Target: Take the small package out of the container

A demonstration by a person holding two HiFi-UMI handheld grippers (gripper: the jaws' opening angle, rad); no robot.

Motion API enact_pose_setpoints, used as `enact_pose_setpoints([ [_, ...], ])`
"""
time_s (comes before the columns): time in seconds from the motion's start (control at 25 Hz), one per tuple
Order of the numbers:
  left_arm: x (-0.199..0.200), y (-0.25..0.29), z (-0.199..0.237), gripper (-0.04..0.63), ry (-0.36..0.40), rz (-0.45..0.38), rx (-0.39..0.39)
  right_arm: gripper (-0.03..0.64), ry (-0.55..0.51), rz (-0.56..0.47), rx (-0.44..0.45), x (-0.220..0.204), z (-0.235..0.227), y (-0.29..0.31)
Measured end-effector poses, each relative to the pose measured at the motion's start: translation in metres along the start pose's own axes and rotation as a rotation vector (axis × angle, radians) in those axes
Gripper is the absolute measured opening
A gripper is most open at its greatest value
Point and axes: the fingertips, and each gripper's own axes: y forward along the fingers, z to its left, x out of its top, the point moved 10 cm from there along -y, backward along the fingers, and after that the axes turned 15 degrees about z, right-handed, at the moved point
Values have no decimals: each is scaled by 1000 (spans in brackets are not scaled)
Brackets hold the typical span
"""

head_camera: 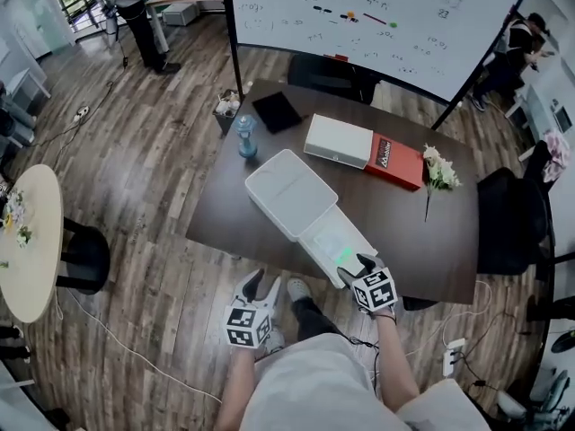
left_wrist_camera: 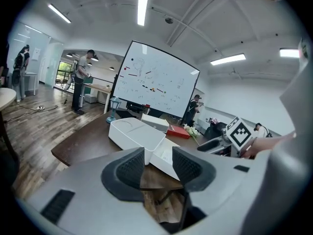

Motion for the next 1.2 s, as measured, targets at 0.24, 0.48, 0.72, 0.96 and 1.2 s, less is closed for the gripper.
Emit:
enact_pose_setpoints([
  [0.24, 16, 35, -3, 170, 2, 32, 34, 298, -43, 37, 48, 23, -12, 37],
  [0.48, 24, 57, -10, 169, -19, 76, 91, 305, -96, 81, 59, 31, -18, 68],
  [0.72, 32, 69, -9, 169, -48, 69, 140, 344, -154, 138, 81, 50, -27, 94],
  [0.96, 34, 92, -18, 166, -21, 99, 147, 361, -190, 146, 79, 60, -28, 109],
  [1.2, 29, 92, -13, 166, -12, 129, 161, 373, -134, 141, 97, 61, -20, 126],
])
